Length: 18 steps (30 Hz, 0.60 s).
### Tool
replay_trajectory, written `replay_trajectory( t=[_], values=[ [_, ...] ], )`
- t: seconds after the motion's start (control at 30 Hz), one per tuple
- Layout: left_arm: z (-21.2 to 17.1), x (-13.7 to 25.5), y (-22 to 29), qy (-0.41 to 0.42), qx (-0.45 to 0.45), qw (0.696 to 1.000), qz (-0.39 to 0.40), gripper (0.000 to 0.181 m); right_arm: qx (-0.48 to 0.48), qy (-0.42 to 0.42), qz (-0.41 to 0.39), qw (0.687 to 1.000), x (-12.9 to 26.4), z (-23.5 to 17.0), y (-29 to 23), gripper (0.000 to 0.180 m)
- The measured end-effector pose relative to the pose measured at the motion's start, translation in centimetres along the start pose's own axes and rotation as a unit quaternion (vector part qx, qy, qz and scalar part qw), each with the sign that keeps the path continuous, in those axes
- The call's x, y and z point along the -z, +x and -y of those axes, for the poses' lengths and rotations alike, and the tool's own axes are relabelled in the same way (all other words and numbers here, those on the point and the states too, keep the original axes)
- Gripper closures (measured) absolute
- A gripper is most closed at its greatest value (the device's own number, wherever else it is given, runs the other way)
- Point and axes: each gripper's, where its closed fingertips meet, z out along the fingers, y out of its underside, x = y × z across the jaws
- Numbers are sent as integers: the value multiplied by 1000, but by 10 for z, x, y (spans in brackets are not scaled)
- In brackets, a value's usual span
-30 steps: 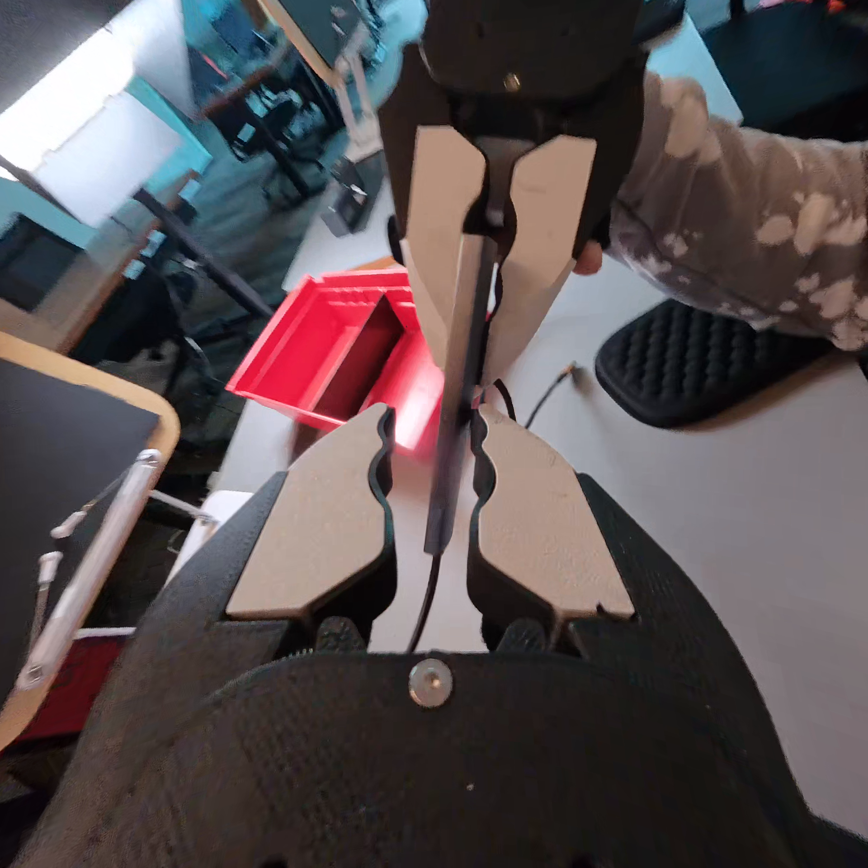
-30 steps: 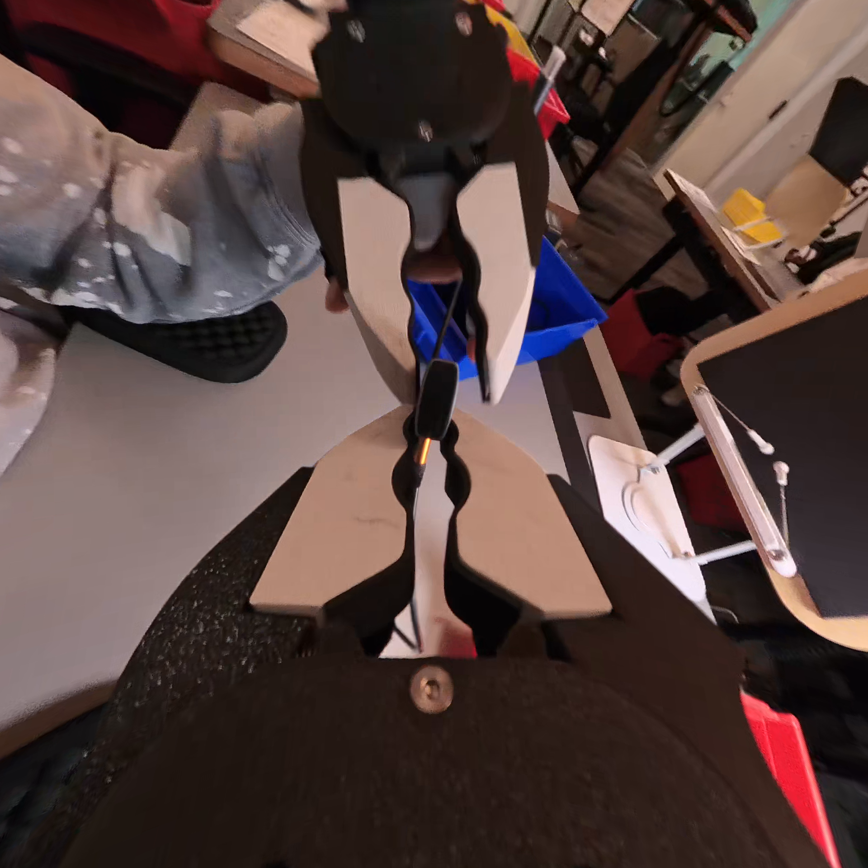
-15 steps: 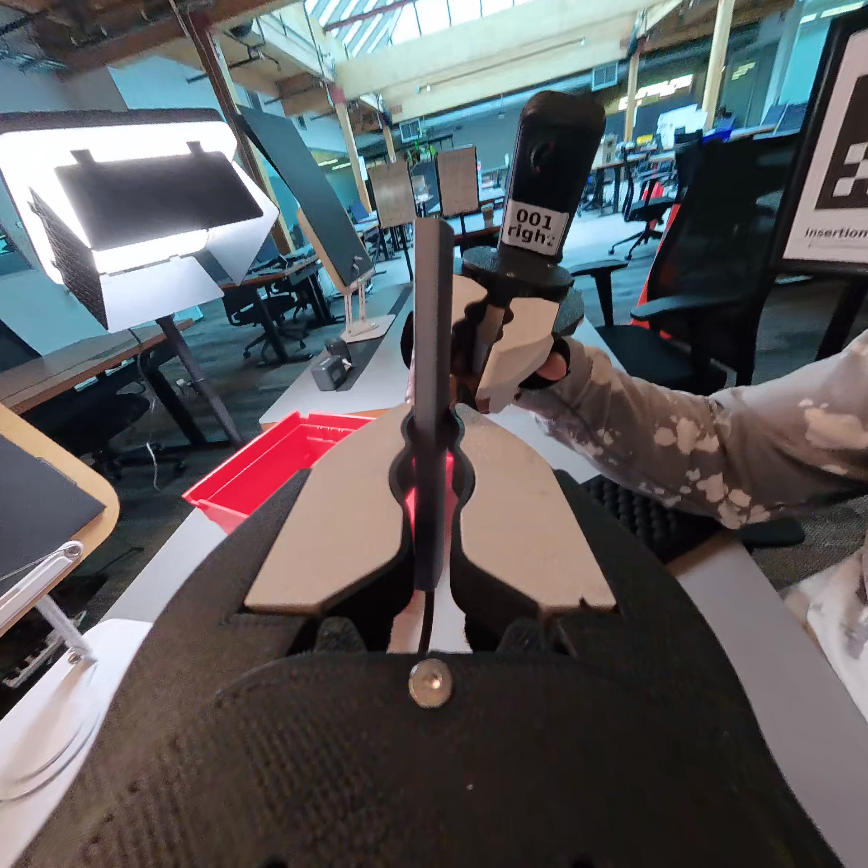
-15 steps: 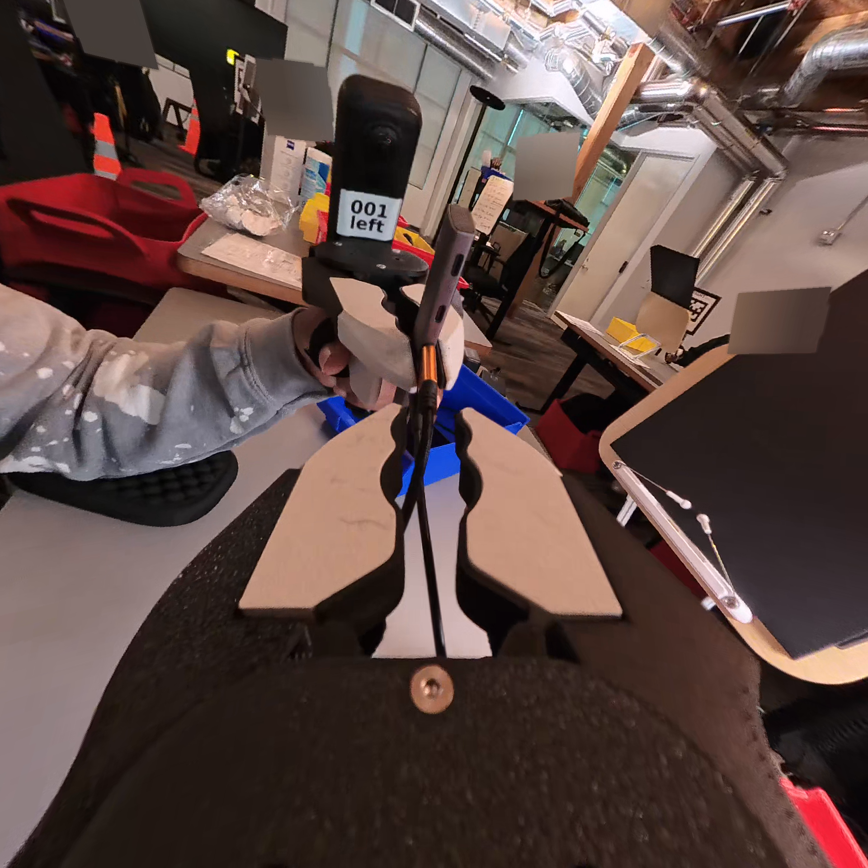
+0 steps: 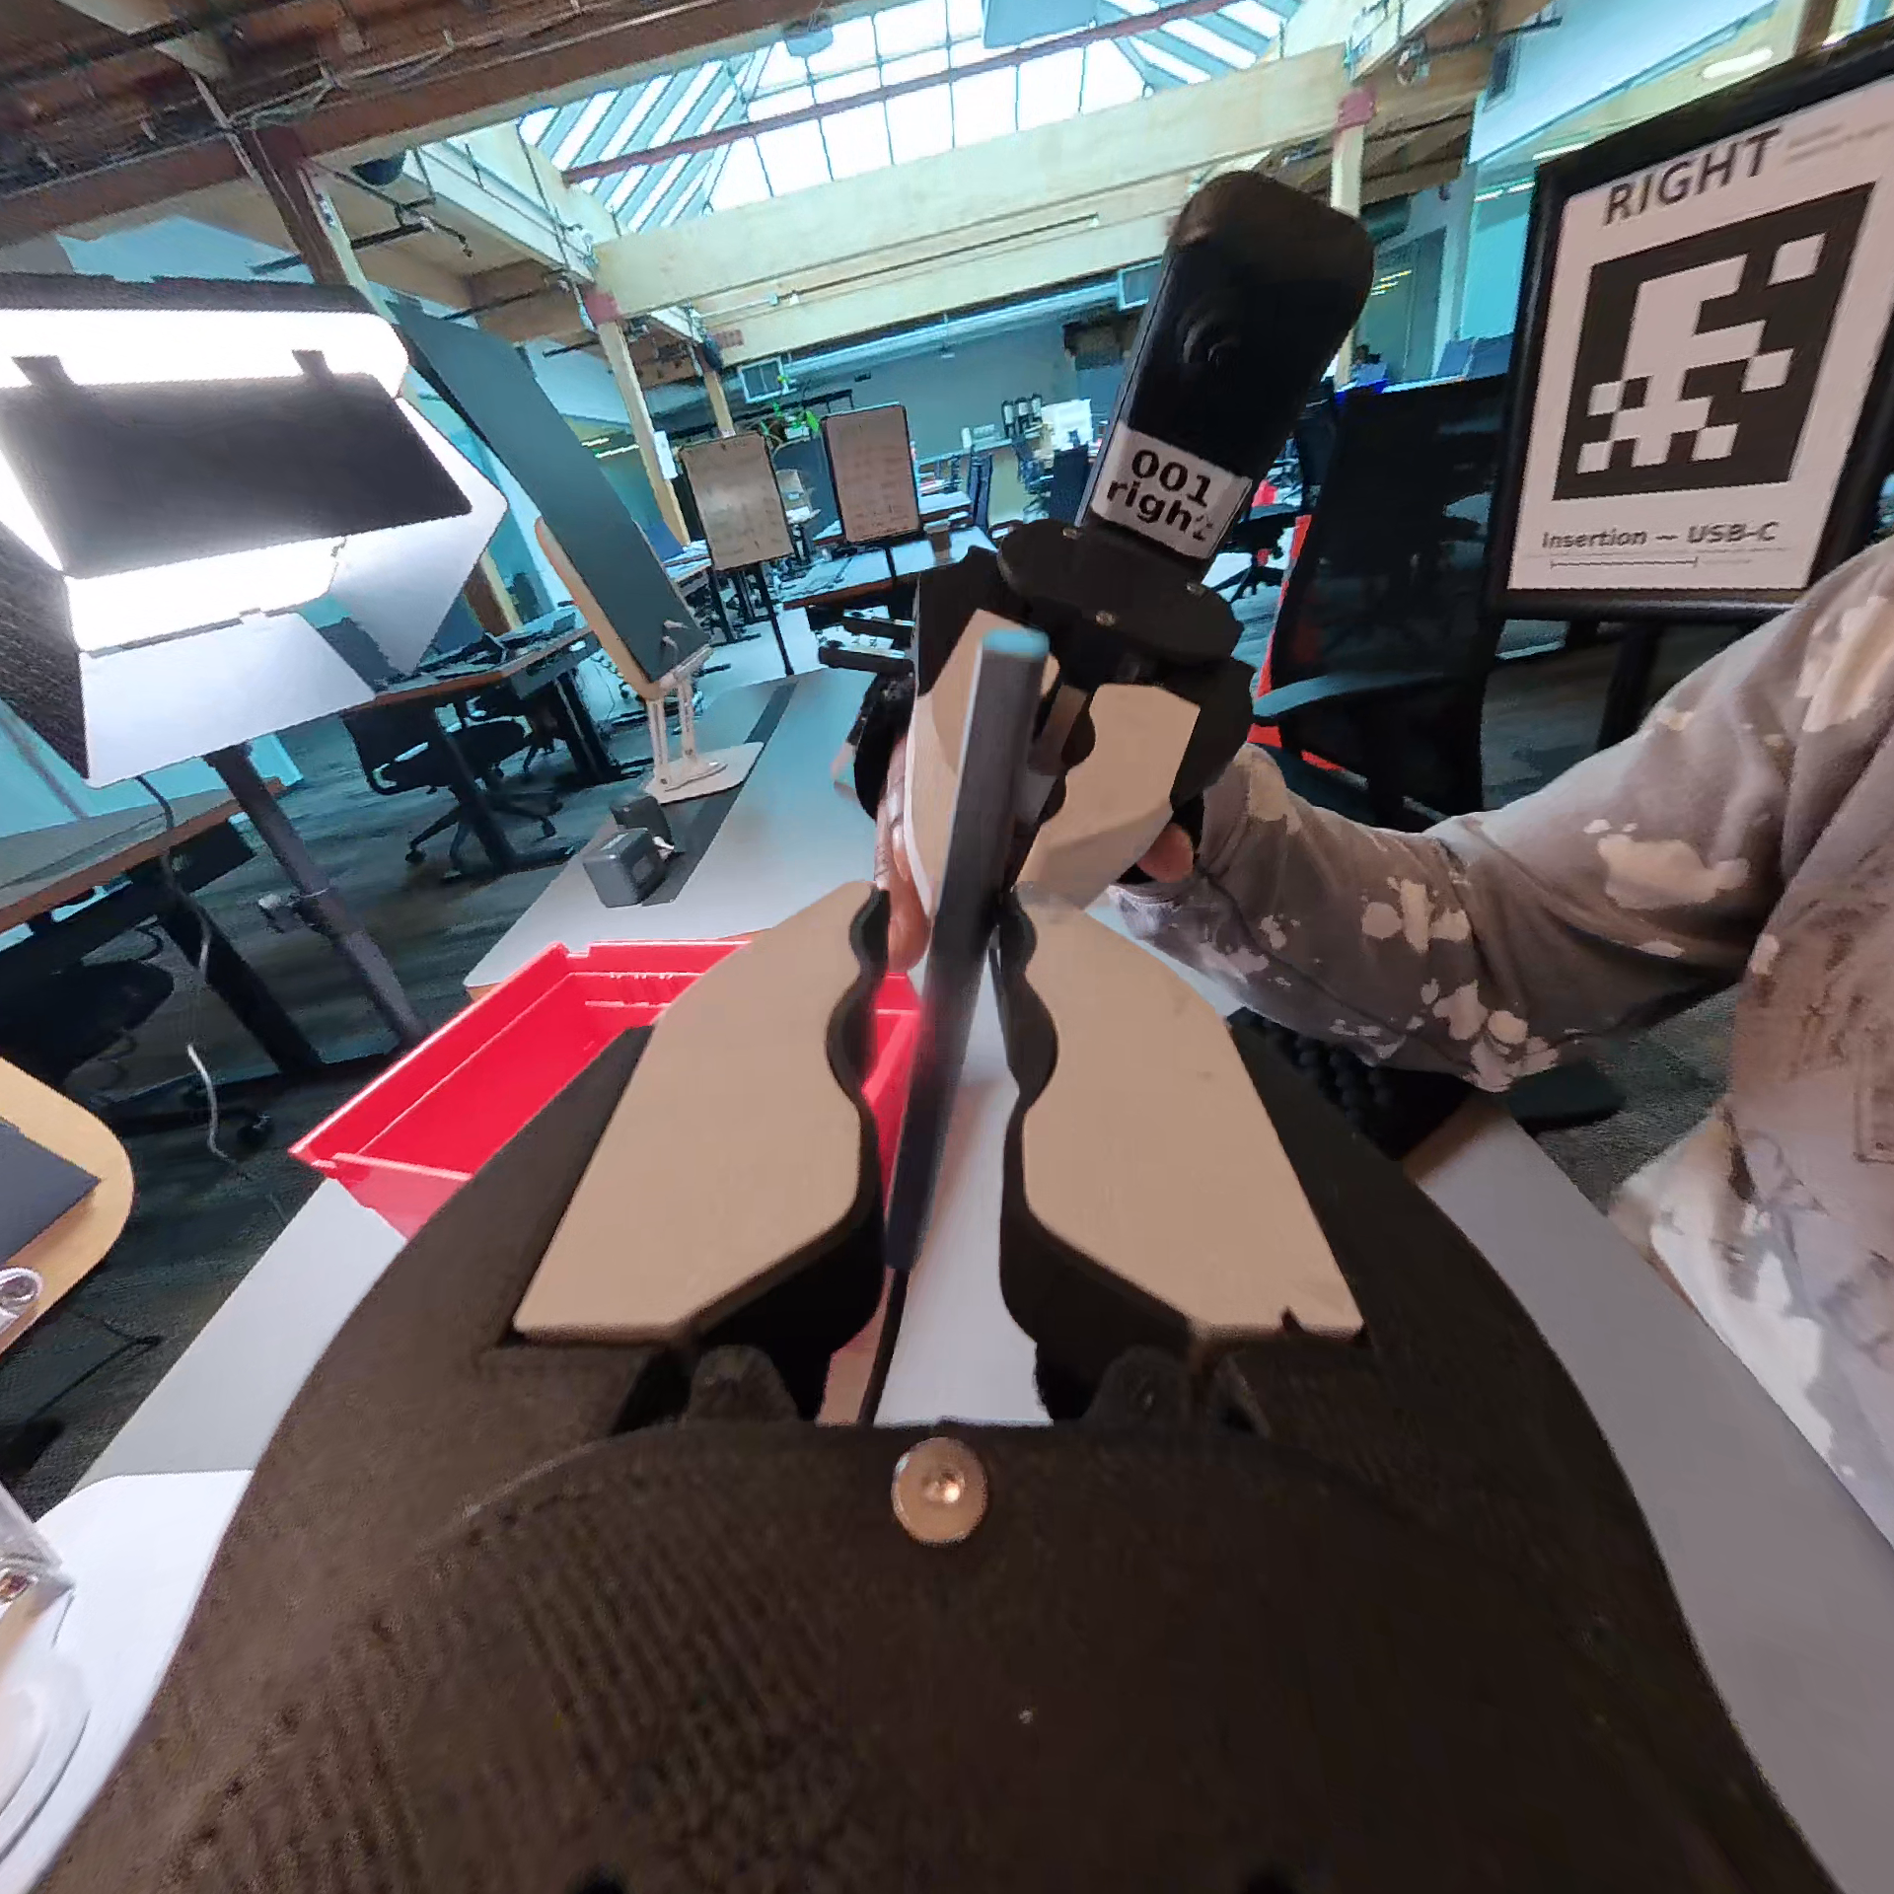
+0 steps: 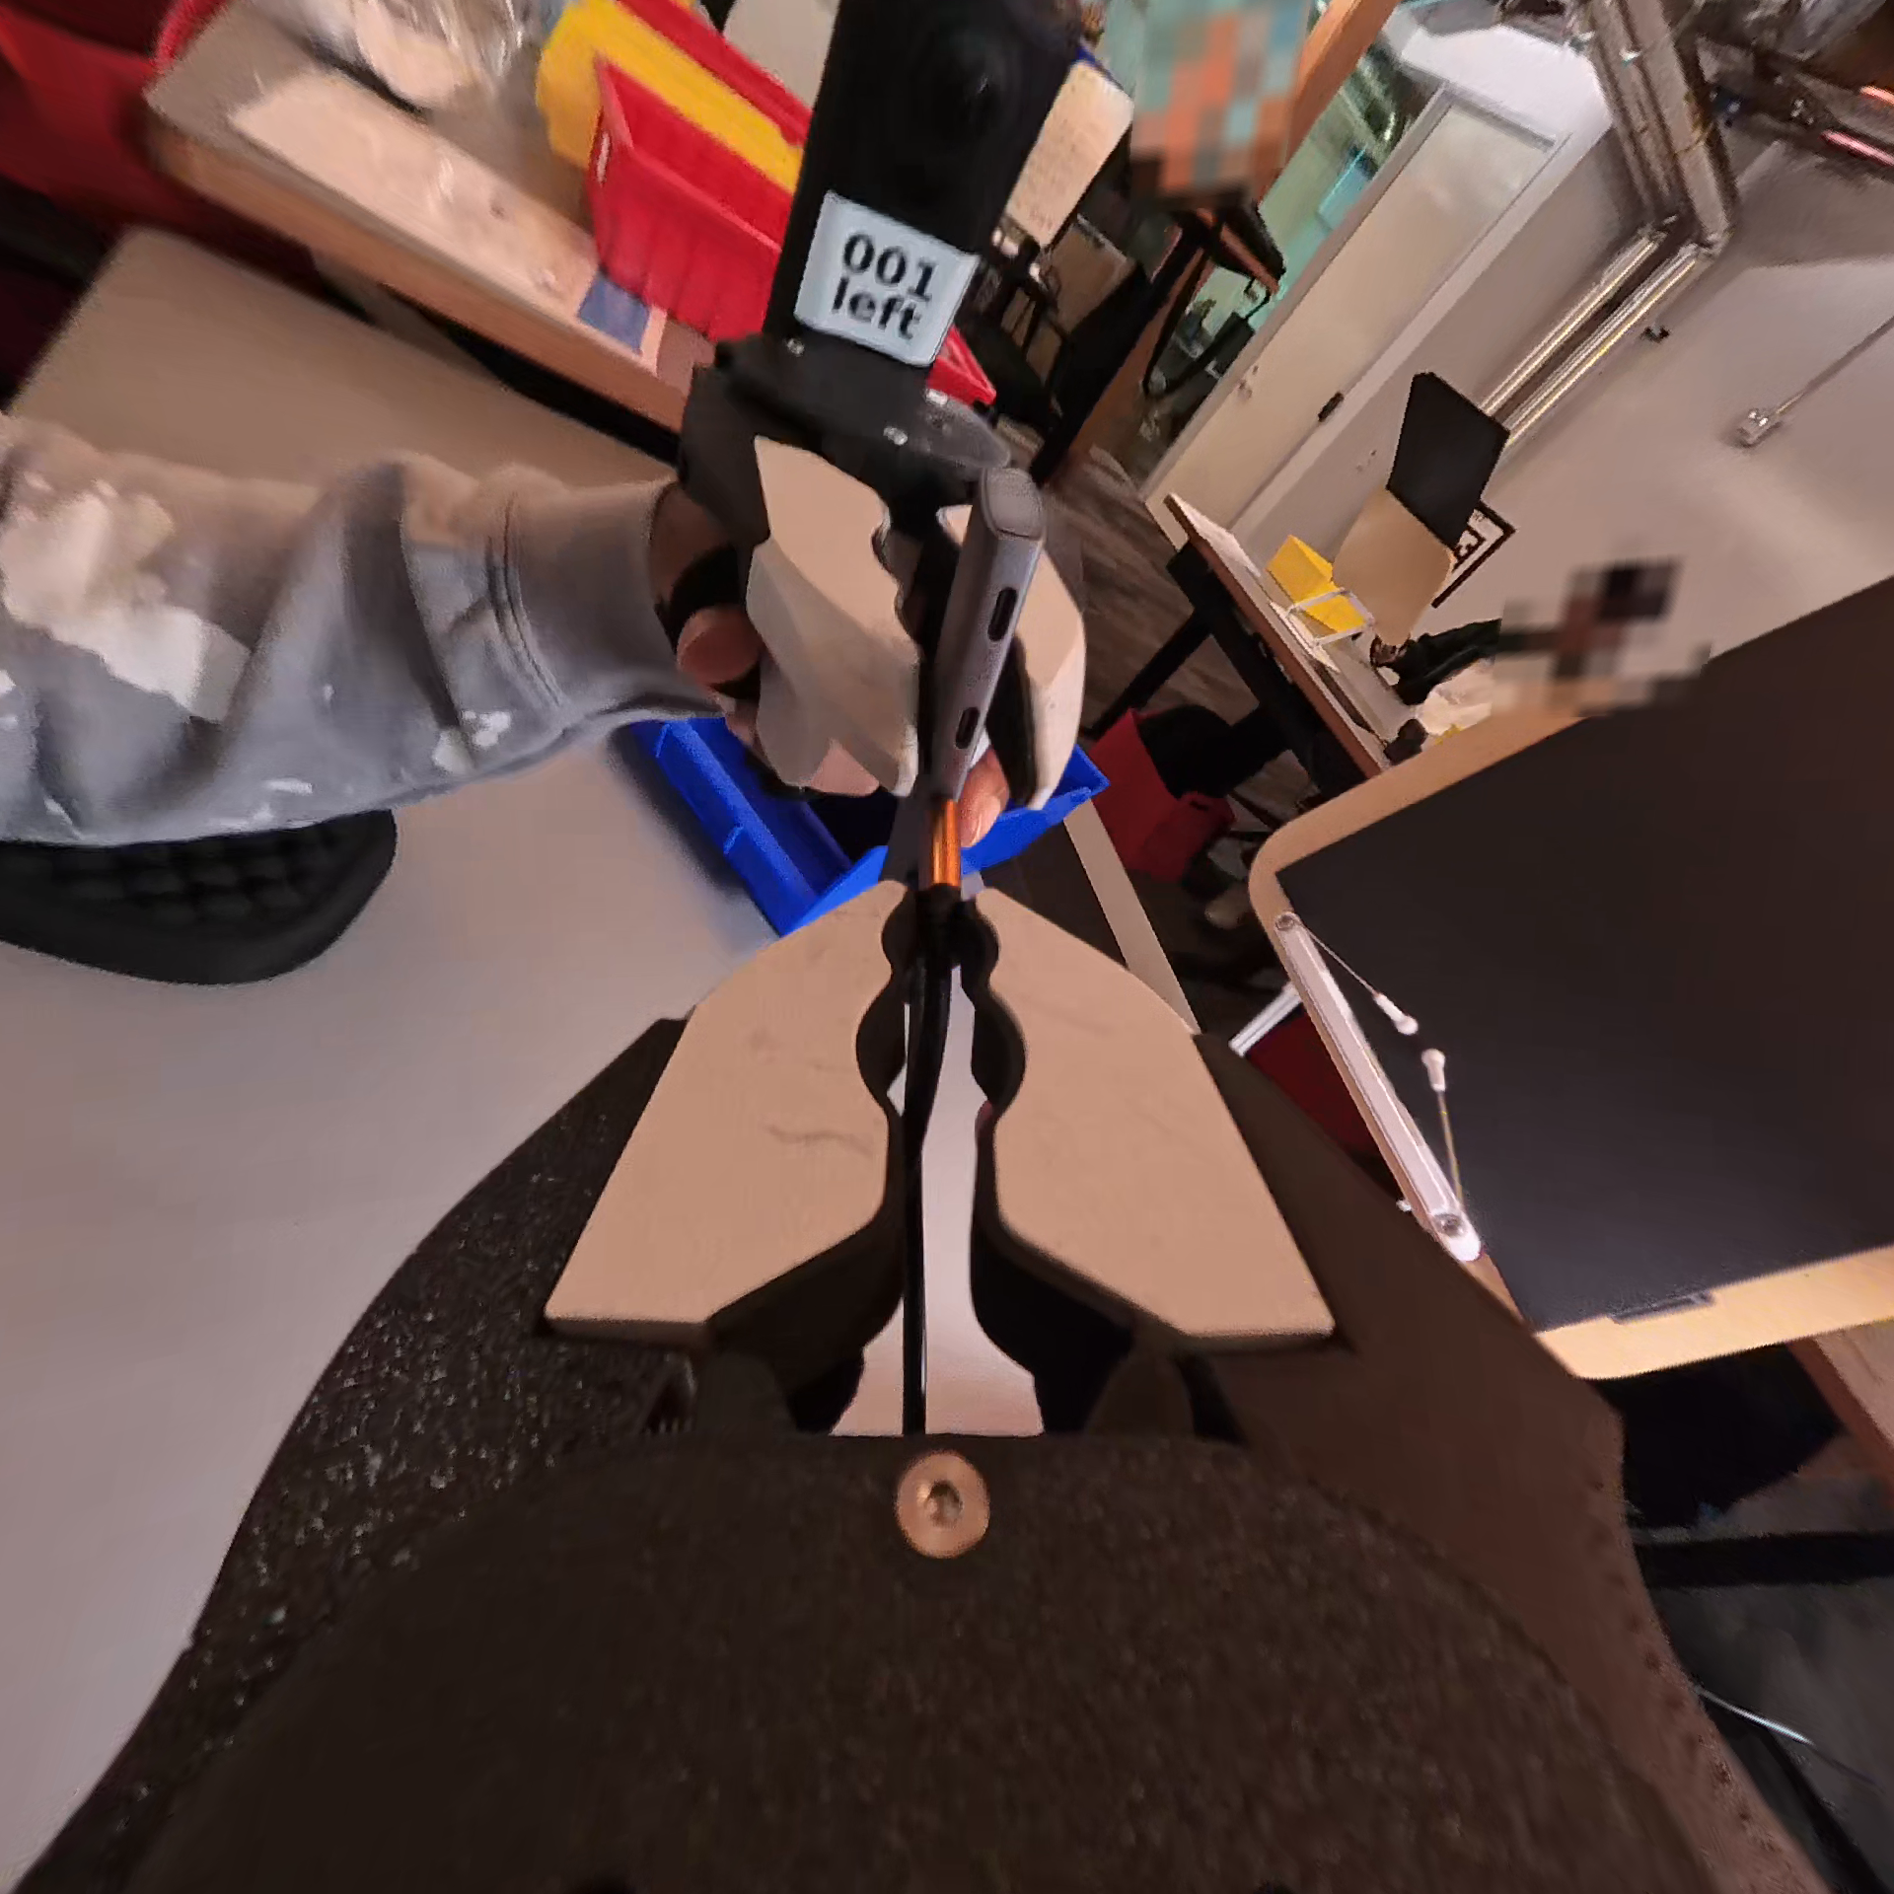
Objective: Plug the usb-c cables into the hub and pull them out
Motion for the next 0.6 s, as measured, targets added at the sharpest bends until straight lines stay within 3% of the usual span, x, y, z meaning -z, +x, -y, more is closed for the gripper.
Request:
replay_trajectory(
  t=[0.13,0.3,0.6],
  values=[
    [-9,5,4,-35,-25,999,-3,159,18,-18,2,1000,-7,-1,-7,173],
    [-13,5,9,-53,-50,997,-13,170,21,-20,5,1000,-10,-3,-10,172],
    [-30,15,0,-157,-116,980,35,170,12,-25,10,1000,-22,-13,-9,172]
  ],
)
